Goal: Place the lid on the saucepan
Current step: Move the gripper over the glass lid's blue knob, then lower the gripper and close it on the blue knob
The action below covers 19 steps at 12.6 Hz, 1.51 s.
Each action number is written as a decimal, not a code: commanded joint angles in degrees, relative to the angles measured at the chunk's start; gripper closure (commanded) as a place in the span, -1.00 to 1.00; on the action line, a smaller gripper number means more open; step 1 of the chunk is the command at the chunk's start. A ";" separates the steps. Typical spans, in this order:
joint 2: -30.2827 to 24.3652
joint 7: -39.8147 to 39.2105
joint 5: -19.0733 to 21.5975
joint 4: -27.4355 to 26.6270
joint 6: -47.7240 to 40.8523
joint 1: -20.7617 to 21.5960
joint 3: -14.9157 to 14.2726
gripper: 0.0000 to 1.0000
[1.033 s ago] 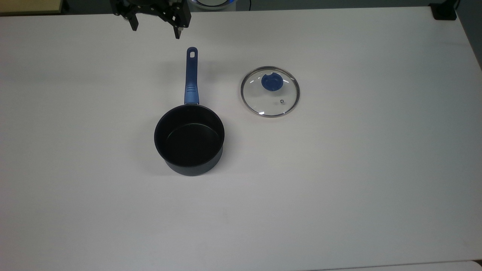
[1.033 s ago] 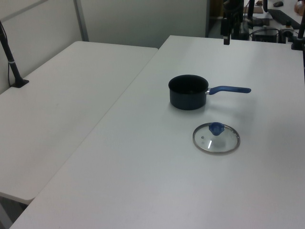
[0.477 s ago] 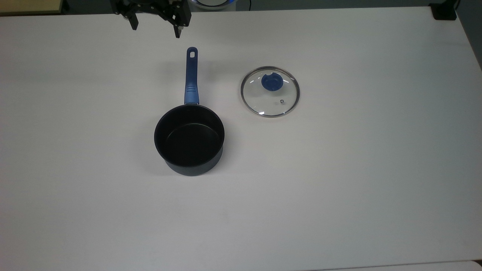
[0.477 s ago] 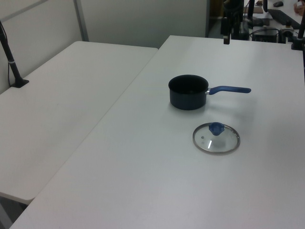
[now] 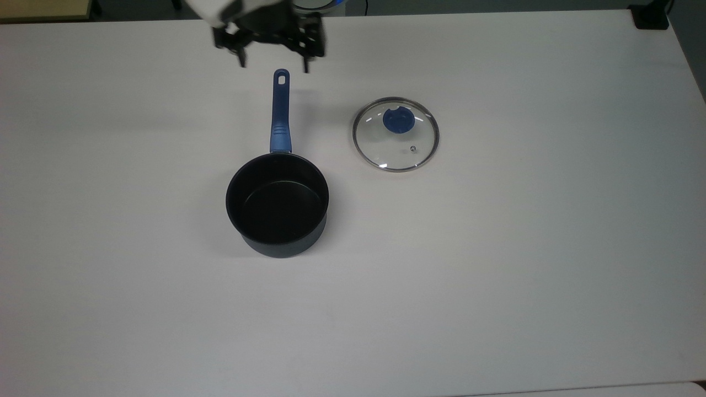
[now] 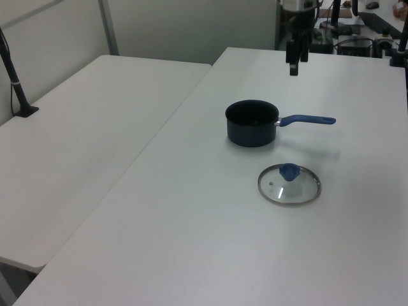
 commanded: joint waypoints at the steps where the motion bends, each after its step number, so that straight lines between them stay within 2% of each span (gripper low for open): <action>1: 1.58 0.30 2.07 -0.50 1.32 6.29 -0.54 -1.00; 3: 3.60 3.10 2.25 -1.72 2.63 8.93 0.25 -1.00; 8: 3.53 9.79 1.64 -13.75 15.89 9.29 8.15 -1.00; 9: 3.61 10.49 1.55 -15.60 17.91 9.29 8.95 -1.00; 12: 3.88 10.59 1.46 -19.48 21.62 9.38 10.27 -1.00; 19: 8.09 11.64 0.94 -19.40 26.37 10.00 10.63 -0.96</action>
